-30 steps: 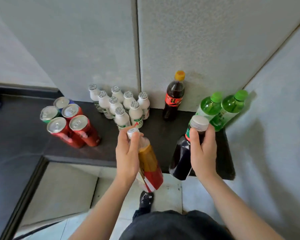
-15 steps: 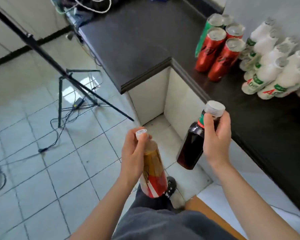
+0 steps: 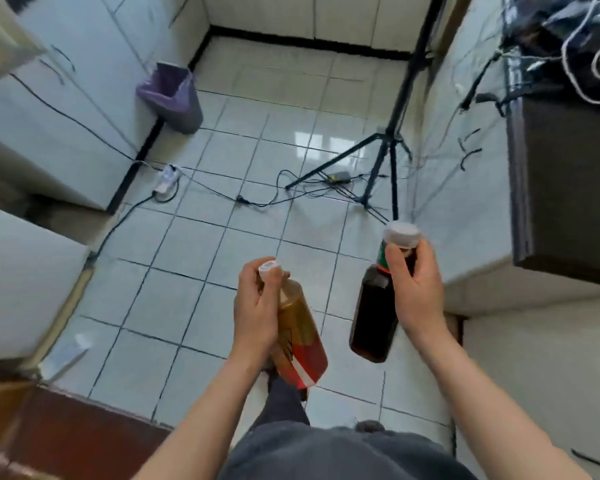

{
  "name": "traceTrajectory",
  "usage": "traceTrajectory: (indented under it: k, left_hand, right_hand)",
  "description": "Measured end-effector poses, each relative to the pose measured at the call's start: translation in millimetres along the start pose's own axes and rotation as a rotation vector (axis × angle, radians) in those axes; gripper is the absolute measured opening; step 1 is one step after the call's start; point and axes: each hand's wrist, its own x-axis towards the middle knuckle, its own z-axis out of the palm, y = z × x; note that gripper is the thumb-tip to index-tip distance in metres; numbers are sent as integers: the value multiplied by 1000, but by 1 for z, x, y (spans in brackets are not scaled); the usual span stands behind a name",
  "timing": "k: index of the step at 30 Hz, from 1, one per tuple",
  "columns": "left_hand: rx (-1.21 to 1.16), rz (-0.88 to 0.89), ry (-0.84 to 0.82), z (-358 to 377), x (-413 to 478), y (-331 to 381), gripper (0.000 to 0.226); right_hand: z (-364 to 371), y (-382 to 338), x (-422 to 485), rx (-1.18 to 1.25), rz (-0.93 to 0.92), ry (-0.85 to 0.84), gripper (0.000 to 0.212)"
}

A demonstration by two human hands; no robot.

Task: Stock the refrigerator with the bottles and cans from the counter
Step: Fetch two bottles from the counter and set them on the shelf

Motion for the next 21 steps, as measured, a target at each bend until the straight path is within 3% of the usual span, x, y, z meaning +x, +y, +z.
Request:
traceTrajectory:
  k: [11,15,21]
  left_hand:
    - [-126,79,449,-215,144,28,13]
    - [-185,103,606,-270,172,28,28]
    - [-229,70,811,-341,220,7,22]
  right_hand:
    - [283,-105,78,24,-212,-500,8]
    - [364,-133,96,-1,-301,-663,7]
    - [495,-167,116,24,-398,-904,6]
